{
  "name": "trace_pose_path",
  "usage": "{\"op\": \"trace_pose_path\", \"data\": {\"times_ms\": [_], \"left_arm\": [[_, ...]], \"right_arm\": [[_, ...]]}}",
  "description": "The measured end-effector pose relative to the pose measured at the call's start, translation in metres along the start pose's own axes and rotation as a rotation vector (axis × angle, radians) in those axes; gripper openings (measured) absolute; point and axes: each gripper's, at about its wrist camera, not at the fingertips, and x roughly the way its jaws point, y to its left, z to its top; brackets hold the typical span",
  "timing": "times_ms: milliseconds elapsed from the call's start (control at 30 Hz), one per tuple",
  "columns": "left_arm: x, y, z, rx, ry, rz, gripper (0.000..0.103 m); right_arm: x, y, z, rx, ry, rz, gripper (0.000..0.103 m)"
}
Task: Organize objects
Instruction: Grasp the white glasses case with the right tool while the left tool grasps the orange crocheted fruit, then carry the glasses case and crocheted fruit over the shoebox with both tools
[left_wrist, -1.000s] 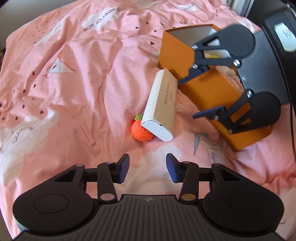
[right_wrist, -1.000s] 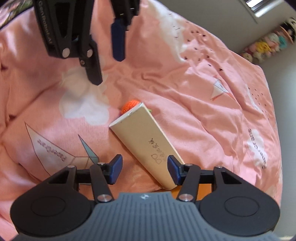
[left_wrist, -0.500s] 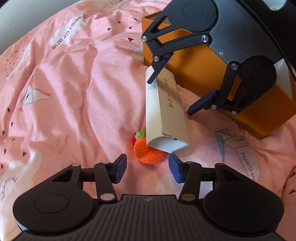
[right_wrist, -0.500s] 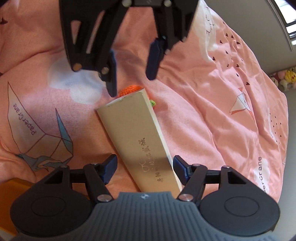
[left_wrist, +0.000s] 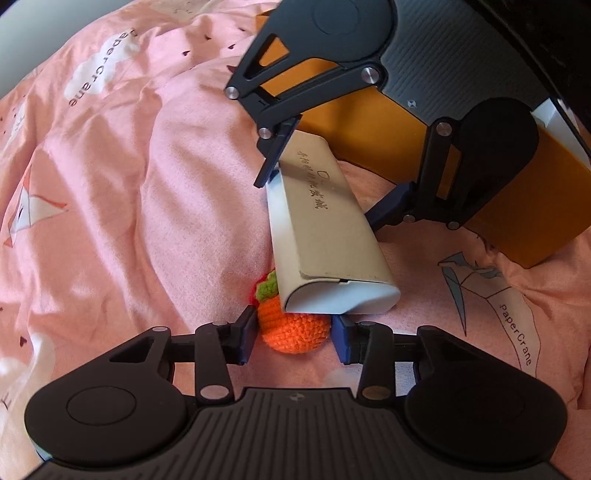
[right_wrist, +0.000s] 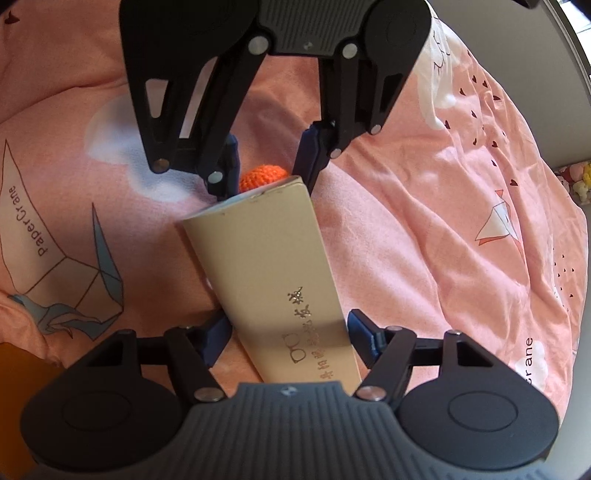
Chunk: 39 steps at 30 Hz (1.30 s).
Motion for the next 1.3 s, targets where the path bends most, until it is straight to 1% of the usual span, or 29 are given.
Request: {"op": "trace_pose_path", "data": {"times_ms": [100,233,367,433,567,633,667,767,833,900,1133,1200,1300], "left_arm": [[-0.005,0.004,-0.003,-0.051,0.005,0.003,0.046],[-0.014,0.010,-0.007,-0.132,0.031,0.023,0.046],[-0.031,0.019,-0.014,-0.231,0.044,0.038,0.046],[-0.041,0.025,-0.019,-0.280,0.056,0.062,0.046],[-0.056,0.028,-0.026,-0.316,0.083,0.136,0.046],[-0.063,0.028,-0.030,-0.336,0.092,0.160,0.046],[-0.066,0.027,-0.032,-0.343,0.092,0.171,0.046],[-0.073,0.024,-0.036,-0.363,0.092,0.188,0.046],[-0.074,0.022,-0.037,-0.372,0.092,0.187,0.046],[-0.070,0.022,-0.039,-0.384,0.092,0.171,0.046],[-0.062,0.015,-0.043,-0.402,0.092,0.144,0.046],[-0.063,0.015,-0.042,-0.403,0.093,0.151,0.046],[-0.069,0.012,-0.040,-0.400,0.085,0.160,0.046]], "right_arm": [[0.000,-0.004,0.000,0.027,-0.008,0.012,0.070],[0.001,-0.010,0.003,0.073,0.001,0.014,0.068],[-0.009,-0.019,0.014,0.204,-0.012,0.046,0.068],[-0.012,-0.022,0.021,0.267,-0.018,0.060,0.067],[-0.013,-0.024,0.036,0.390,-0.017,0.095,0.067],[-0.009,-0.023,0.041,0.457,-0.014,0.118,0.068],[-0.006,-0.022,0.042,0.483,-0.011,0.117,0.068],[0.008,-0.023,0.043,0.555,0.017,0.133,0.068],[0.011,-0.024,0.043,0.578,0.021,0.137,0.069],[0.009,-0.026,0.042,0.594,0.024,0.142,0.069],[0.012,-0.029,0.038,0.623,0.030,0.154,0.069],[0.011,-0.026,0.039,0.629,0.030,0.138,0.068],[-0.001,-0.019,0.044,0.578,0.014,0.081,0.067]]}}
